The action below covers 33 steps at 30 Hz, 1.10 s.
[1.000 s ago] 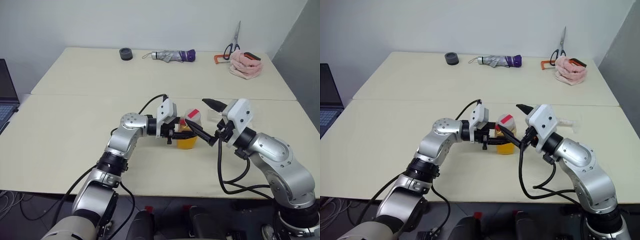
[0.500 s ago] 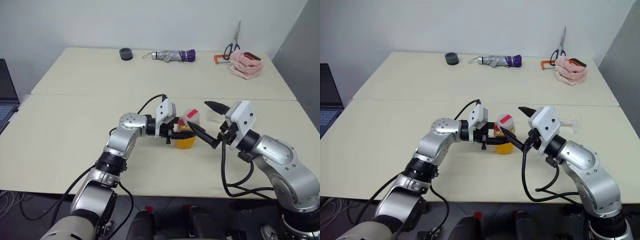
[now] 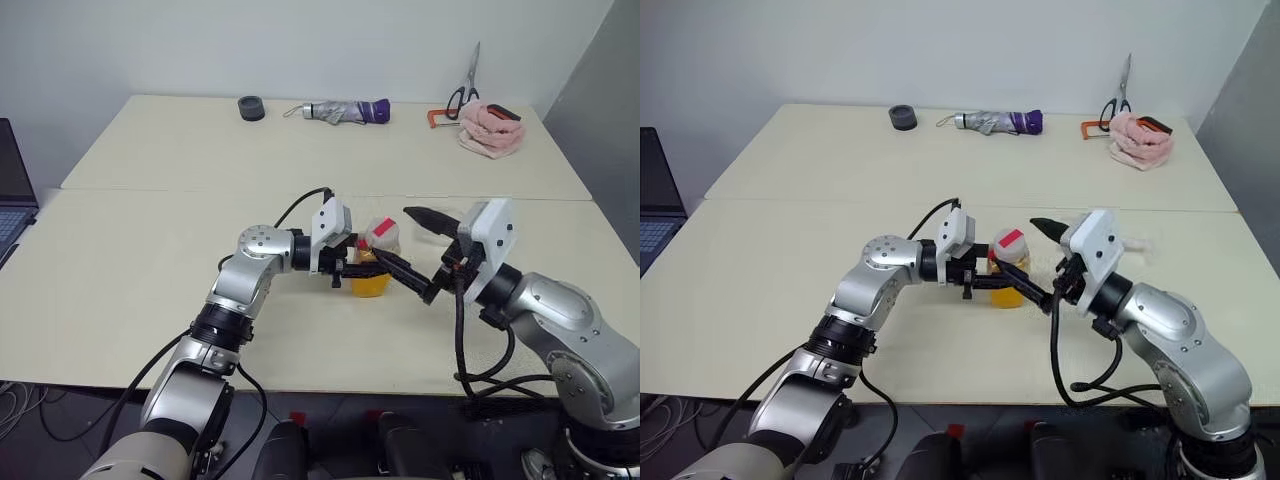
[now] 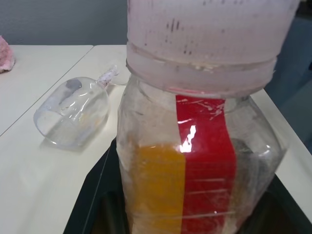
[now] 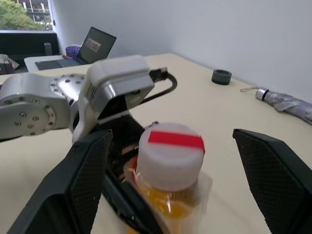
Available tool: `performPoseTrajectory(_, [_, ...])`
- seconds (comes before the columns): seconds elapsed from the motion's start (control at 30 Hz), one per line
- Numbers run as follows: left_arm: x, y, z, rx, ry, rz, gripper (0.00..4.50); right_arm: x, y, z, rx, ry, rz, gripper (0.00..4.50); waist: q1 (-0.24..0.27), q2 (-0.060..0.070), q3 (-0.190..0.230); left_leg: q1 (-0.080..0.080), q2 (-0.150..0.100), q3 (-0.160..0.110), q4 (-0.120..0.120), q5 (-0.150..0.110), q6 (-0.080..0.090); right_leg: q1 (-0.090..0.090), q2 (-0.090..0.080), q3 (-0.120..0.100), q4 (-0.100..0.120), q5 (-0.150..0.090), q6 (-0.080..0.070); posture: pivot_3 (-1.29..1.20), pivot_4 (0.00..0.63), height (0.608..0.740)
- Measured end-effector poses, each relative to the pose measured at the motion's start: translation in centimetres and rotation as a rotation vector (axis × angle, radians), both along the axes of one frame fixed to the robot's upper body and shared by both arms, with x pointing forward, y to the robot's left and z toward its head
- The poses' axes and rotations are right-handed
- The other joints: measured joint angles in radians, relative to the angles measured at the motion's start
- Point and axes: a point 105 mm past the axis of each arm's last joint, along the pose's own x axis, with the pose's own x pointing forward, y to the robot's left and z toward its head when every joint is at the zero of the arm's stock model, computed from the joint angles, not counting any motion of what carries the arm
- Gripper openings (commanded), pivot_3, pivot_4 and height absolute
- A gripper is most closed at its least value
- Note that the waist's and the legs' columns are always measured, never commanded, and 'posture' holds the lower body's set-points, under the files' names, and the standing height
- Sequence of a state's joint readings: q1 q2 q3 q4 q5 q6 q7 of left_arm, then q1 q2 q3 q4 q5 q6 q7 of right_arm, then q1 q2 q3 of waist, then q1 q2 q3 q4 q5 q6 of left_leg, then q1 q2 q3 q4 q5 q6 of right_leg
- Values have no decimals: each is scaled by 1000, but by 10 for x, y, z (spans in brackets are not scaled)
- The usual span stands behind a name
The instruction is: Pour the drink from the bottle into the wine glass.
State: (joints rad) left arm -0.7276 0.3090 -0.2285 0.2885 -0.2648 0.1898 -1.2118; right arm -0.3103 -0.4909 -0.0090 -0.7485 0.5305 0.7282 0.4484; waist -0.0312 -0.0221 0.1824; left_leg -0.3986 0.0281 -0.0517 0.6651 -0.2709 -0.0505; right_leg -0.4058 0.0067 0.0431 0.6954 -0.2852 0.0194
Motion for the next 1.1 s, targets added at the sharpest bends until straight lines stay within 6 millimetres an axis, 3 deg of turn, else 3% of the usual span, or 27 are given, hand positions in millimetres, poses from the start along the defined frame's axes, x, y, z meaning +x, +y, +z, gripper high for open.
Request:
performPoseTrajectory(0.27, [0, 0, 0, 0, -1, 0, 1903, 8, 10, -7, -28, 13, -12, 4213, 0, 0, 0, 0, 0, 0, 0, 0, 0, 0, 0, 0, 0, 0, 0, 0, 150, 740])
performPoseTrajectory(0.37, [0, 0, 0, -1, -1, 0, 1903, 9, 11, -9, -31, 18, -18, 3597, 0, 0, 0, 0, 0, 0, 0, 0, 0, 0, 0, 0, 0, 0, 0, 0, 150, 740])
performPoseTrajectory(0.53, [0, 0, 0, -1, -1, 1, 1903, 10, 12, -10, -30, 16, -20, 1919, 0, 0, 0, 0, 0, 0, 0, 0, 0, 0, 0, 0, 0, 0, 0, 0, 150, 740])
performPoseTrajectory(0.57, [0, 0, 0, -1, -1, 1, 1902, 10, 12, -10, -30, 16, -20, 1846, 0, 0, 0, 0, 0, 0, 0, 0, 0, 0, 0, 0, 0, 0, 0, 0, 150, 740])
performPoseTrajectory(0.87, [0, 3, -2, 0, 5, 10, 1902, 12, 15, -12, -33, 16, 23, 1846, 0, 0, 0, 0, 0, 0, 0, 0, 0, 0, 0, 0, 0, 0, 0, 0, 150, 740])
performPoseTrajectory(1.1, [-3, 1, -3, 7, 10, -19, 1895, 25, 5, -6, -232, 20, 354, 1846, -1, 0, 0, 0, 0, 0, 1, 0, 0, 0, 0, 0, 0, 0, 0, 0, 150, 740])
